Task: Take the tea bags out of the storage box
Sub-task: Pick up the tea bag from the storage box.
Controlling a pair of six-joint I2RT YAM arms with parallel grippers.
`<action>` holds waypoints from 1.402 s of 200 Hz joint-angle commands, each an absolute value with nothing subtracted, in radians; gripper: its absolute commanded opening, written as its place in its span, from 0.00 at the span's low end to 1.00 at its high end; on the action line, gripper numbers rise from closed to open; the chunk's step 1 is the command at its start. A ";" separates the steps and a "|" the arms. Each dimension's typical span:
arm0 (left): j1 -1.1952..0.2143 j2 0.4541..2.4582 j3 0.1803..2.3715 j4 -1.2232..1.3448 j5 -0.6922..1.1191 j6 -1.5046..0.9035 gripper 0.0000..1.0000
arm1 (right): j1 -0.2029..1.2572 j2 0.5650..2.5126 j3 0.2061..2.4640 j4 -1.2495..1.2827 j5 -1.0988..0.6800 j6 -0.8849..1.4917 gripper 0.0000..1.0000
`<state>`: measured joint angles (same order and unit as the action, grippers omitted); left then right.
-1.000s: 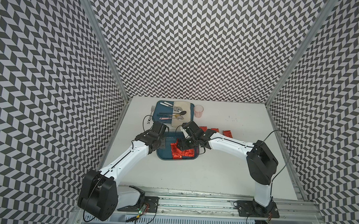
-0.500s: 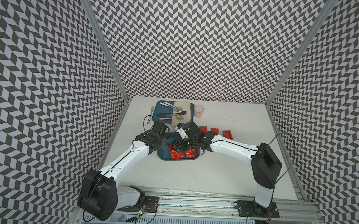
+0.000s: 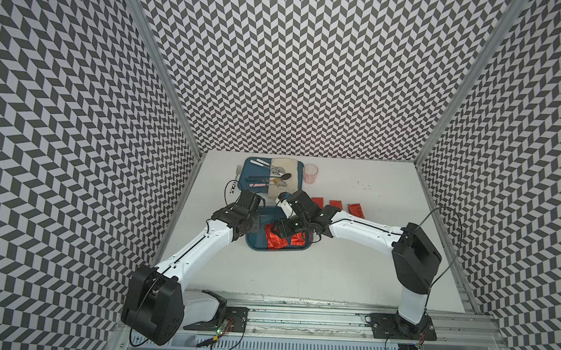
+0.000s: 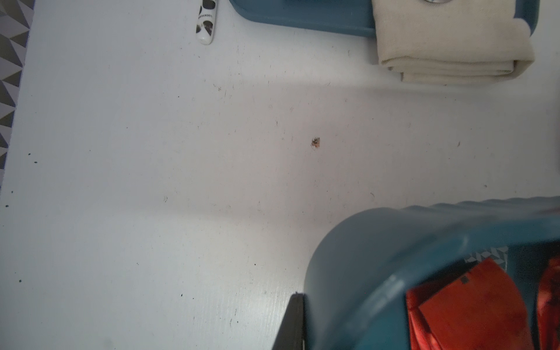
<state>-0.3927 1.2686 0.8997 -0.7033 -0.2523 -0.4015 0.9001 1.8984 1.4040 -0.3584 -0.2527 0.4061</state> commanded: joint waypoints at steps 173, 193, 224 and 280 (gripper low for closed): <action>-0.400 1.271 0.907 -0.673 -0.249 -0.407 0.00 | 0.838 1.902 1.318 -0.206 -0.467 0.401 0.29; -0.400 1.271 0.907 -0.673 -0.247 -0.407 0.00 | 0.836 1.904 1.317 -0.199 -0.480 0.405 0.29; -0.399 1.270 0.907 -0.673 -0.247 -0.407 0.00 | 0.830 1.896 1.312 -0.190 -0.498 0.406 0.28; -0.400 1.266 0.907 -0.673 -0.248 -0.407 0.00 | 0.815 1.866 1.273 -0.146 -0.542 0.419 0.16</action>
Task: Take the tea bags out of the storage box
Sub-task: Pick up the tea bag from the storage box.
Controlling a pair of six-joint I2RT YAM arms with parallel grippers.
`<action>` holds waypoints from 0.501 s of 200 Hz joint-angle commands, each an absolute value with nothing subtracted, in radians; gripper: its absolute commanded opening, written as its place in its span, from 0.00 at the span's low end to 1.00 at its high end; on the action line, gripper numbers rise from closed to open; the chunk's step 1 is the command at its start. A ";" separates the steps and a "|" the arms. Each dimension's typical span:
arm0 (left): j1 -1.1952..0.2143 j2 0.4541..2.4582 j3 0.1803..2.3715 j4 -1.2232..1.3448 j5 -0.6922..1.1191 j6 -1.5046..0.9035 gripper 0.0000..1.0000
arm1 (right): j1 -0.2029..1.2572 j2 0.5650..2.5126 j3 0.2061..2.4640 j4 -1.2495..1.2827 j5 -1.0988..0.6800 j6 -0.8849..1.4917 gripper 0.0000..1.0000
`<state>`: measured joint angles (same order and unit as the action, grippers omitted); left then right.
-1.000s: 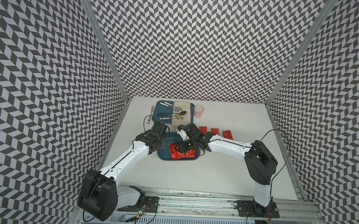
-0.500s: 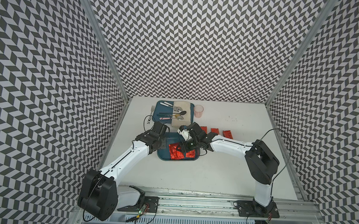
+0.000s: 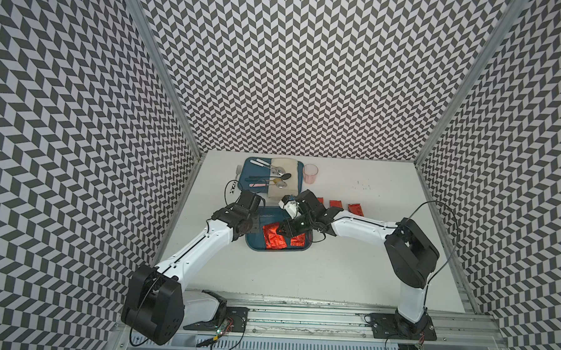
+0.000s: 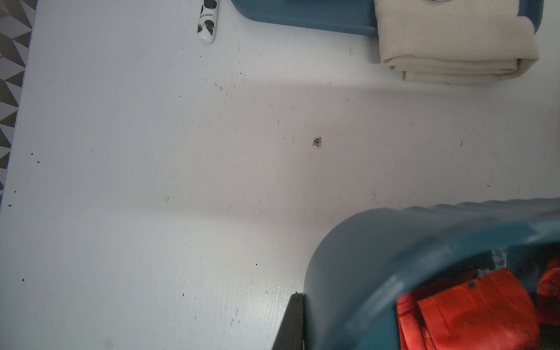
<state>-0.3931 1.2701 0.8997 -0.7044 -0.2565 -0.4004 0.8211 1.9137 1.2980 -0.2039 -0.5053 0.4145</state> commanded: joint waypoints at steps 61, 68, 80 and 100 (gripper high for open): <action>-0.400 1.266 0.907 -0.673 -0.250 -0.407 0.00 | 0.811 1.850 1.264 -0.138 -0.547 0.421 0.05; -0.400 1.265 0.907 -0.675 -0.250 -0.407 0.00 | 0.808 1.845 1.265 -0.138 -0.548 0.419 0.04; -0.399 1.265 0.907 -0.675 -0.252 -0.409 0.00 | 0.805 1.834 1.266 -0.135 -0.544 0.421 0.02; -0.400 1.265 0.907 -0.675 -0.255 -0.408 0.00 | 0.797 1.812 1.270 -0.140 -0.548 0.423 0.00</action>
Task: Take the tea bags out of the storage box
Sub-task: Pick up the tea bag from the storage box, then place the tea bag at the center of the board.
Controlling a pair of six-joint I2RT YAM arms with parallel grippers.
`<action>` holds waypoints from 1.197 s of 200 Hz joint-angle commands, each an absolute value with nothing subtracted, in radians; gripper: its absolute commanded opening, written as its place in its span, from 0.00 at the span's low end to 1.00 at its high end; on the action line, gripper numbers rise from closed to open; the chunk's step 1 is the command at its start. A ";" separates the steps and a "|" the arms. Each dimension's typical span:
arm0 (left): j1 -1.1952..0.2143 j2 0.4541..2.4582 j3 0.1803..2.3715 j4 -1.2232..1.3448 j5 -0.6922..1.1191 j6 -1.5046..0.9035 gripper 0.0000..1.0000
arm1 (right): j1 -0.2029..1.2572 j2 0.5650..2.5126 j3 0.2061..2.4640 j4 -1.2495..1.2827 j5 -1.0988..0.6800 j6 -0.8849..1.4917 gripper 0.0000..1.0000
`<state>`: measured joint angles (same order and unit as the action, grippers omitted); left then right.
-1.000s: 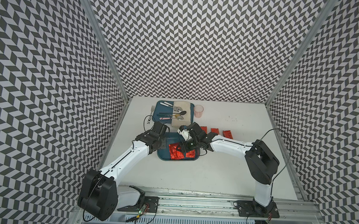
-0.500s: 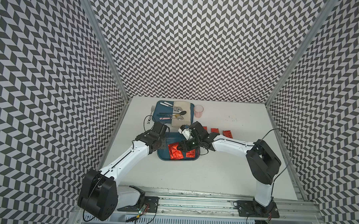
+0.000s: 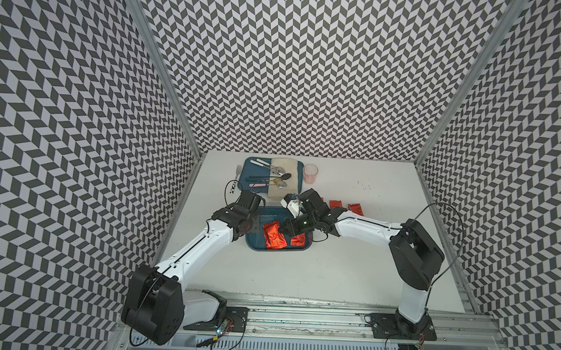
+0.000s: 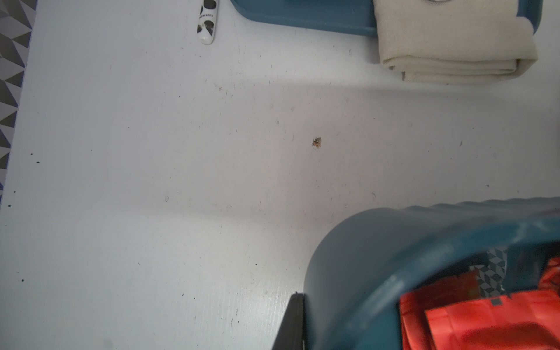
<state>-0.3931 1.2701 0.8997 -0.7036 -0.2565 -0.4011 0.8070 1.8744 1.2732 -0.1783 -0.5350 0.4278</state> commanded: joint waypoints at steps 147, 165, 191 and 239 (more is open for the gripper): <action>-0.384 1.246 0.912 -0.696 -0.328 -0.437 0.00 | 0.393 1.357 0.794 -0.106 -0.577 0.474 0.00; -0.383 1.247 0.911 -0.695 -0.325 -0.436 0.00 | 0.393 1.403 0.720 -0.030 -0.614 0.503 0.00; -0.383 1.250 0.911 -0.693 -0.318 -0.434 0.00 | 0.397 1.490 0.635 0.097 -0.640 0.540 0.00; -0.383 1.253 0.911 -0.690 -0.310 -0.431 0.00 | 0.413 1.595 0.625 0.181 -0.663 0.548 0.00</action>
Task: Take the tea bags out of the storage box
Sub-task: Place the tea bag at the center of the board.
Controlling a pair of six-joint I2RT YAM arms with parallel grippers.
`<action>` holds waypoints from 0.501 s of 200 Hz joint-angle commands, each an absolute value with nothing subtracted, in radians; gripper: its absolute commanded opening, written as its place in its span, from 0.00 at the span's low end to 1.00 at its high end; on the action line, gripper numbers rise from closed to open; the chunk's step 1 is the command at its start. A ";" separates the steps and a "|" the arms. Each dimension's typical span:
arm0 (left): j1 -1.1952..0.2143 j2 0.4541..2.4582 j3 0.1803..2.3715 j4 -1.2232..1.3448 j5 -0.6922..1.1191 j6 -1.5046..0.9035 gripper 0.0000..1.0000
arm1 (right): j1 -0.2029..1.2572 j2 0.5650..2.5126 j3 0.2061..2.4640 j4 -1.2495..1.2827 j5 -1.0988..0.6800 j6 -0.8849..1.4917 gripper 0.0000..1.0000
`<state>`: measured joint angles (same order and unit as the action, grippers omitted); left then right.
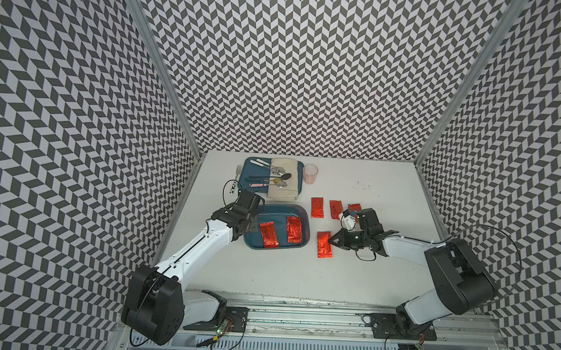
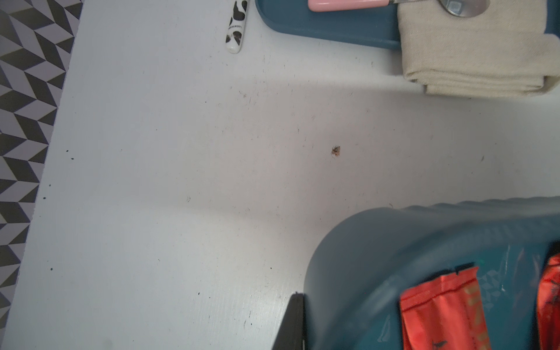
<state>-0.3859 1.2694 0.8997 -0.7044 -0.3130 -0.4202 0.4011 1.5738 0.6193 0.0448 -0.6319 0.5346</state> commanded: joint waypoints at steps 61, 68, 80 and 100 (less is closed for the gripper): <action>-0.383 1.263 0.912 -0.690 -0.302 -0.426 0.00 | 0.425 1.650 0.635 0.232 -0.657 0.588 0.00; -0.383 1.264 0.911 -0.690 -0.302 -0.426 0.00 | 0.426 1.658 0.638 0.236 -0.659 0.590 0.00; -0.382 1.264 0.911 -0.690 -0.301 -0.426 0.00 | 0.426 1.672 0.645 0.238 -0.657 0.592 0.00; -0.383 1.264 0.911 -0.689 -0.299 -0.426 0.00 | 0.426 1.689 0.647 0.247 -0.658 0.596 0.00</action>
<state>-0.3859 1.2694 0.8997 -0.7044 -0.3099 -0.4198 0.4191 1.6672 0.6281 0.1852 -0.6498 0.5850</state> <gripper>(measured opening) 0.078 0.040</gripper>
